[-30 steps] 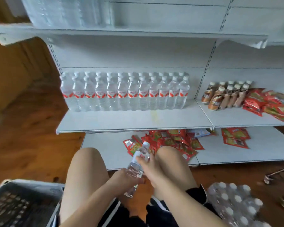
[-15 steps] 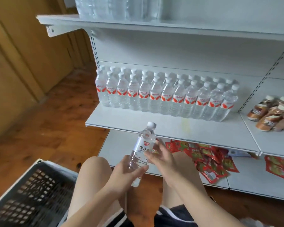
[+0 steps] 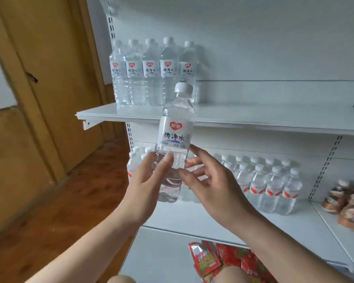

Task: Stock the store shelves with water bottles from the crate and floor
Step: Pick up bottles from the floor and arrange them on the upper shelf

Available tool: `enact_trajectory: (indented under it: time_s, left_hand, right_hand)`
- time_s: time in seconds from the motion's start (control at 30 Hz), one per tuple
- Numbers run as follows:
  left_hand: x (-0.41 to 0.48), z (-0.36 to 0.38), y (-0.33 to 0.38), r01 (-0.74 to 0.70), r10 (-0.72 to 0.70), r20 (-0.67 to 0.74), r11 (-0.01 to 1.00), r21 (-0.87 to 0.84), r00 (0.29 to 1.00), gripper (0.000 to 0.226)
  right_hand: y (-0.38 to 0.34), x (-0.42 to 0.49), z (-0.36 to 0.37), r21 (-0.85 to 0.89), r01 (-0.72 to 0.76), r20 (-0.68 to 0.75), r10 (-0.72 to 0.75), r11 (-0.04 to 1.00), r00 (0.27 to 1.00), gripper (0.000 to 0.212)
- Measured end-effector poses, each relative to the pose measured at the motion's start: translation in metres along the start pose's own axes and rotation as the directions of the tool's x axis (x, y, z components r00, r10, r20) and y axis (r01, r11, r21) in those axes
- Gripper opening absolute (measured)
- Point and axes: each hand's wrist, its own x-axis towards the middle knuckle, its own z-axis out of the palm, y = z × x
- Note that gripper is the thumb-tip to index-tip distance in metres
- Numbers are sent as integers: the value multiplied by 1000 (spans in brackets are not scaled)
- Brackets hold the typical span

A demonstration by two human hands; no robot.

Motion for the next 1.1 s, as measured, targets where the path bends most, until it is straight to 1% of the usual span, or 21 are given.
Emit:
enact_trajectory:
  time_s: [0.07,0.17,0.23,0.3,0.33,0.43,0.47,0.53,0.6,0.63,0.67,0.73,0.77,0.8,0.87,0.93,1.0,1.1]
  left_hand:
    - [24,5,17,-52,52,11,999,9,999,44]
    - [57,14,38,-125,124,58,992,13,991,45]
    - [78,18,52,-141,140,74,990,-2,987,47]
    - [100,20,62,-155,151,84,987,42,985,49]
    - [112,20,64,-171,163,87,981,92,983,44]
    - [143,18,69,-198,181,83,925,323,980,19]
    - [151,18,69,-205,186,85,902,380,979,16]
    - [168,18,67,-220,200,92,853,474,975,16]
    - [190,17,61,-212,213,65,799,563,975,13]
    - [200,16,57,-206,222,50,769,605,974,16]
    - [211,14,51,-196,220,45,733,652,975,24]
    - [226,11,38,-155,167,59,652,742,984,47]
    - [231,10,30,-118,115,59,628,770,992,58]
    - [234,10,23,-71,53,48,624,778,997,64]
    - [242,10,11,2,-46,33,622,783,998,61]
    - [248,11,5,19,-95,45,579,815,994,50]
    - [250,12,4,22,-111,45,543,840,993,40]
    - [248,10,2,16,-83,36,558,830,996,34]
  right_hand:
    - [-13,17,-8,-43,38,4,-37,998,999,59]
    - [-29,50,-26,-83,89,-7,-90,993,996,53]
    - [-37,73,-41,-76,92,-6,-92,993,996,51]
    - [-40,96,-53,-94,93,-18,-95,991,995,52]
    - [-40,107,-59,-120,95,-31,-99,988,995,56]
    - [-34,138,-74,-169,65,-52,-74,983,996,68]
    - [-31,147,-78,-193,47,-47,-57,980,997,69]
    - [-25,164,-81,-265,13,-41,-24,964,999,67]
    - [-16,181,-81,-307,-14,-42,1,952,999,63]
    - [-11,190,-80,-319,-32,-46,18,947,999,59]
    - [-5,199,-79,-331,-53,-51,38,942,998,56]
    - [6,217,-78,-353,-94,-73,73,931,995,51]
    - [12,226,-77,-368,-112,-90,85,923,992,48]
    - [17,235,-75,-390,-132,-106,98,911,990,47]
    - [28,254,-73,-445,-167,-125,124,880,984,45]
    - [38,274,-70,-483,-193,-132,147,854,980,43]
    - [47,290,-66,-506,-207,-127,166,837,978,43]
    - [54,308,-61,-554,-209,-119,172,806,978,41]
